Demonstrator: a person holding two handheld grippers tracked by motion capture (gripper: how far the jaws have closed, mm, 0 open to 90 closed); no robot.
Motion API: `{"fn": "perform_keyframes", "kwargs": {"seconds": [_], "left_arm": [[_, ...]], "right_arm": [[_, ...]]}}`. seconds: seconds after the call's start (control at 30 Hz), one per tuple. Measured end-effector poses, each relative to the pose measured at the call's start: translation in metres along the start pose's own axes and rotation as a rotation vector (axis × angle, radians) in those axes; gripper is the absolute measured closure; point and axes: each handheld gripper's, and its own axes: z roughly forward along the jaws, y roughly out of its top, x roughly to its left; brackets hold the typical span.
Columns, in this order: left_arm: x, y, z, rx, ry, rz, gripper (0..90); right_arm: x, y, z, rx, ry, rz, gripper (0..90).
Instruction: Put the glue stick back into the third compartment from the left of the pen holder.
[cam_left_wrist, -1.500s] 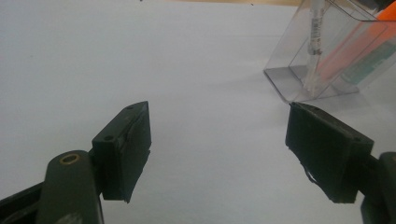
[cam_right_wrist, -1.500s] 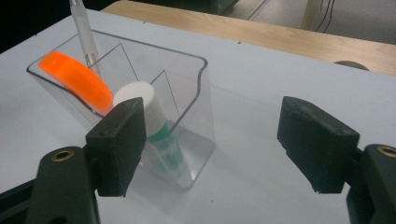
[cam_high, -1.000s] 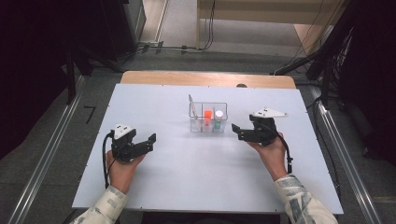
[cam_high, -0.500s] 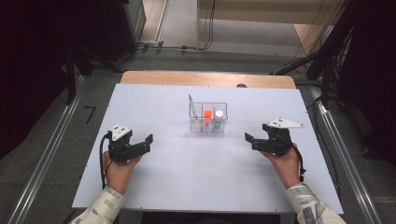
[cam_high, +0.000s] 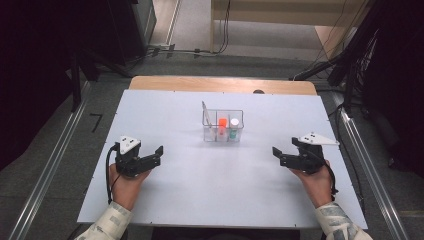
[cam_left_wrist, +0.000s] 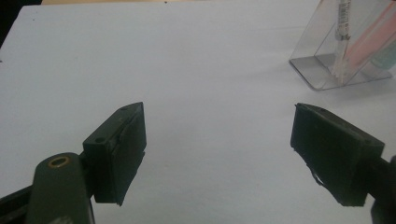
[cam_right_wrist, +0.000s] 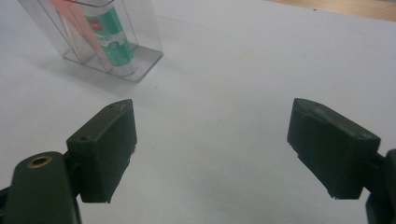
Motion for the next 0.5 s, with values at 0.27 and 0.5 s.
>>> {"fn": "perform_keyframes", "kwargs": {"seconds": [0.27,0.5], "left_arm": [[-0.003,-0.004,-0.007,-0.005,0.018,0.046,19.0],[-0.009,-0.007,-0.015,-0.013,0.025,0.08,18.6]], "right_arm": [[-0.012,-0.012,-0.017,0.009,-0.031,0.024,14.5],[-0.018,-0.022,-0.029,0.016,-0.056,0.031,14.4]]}}
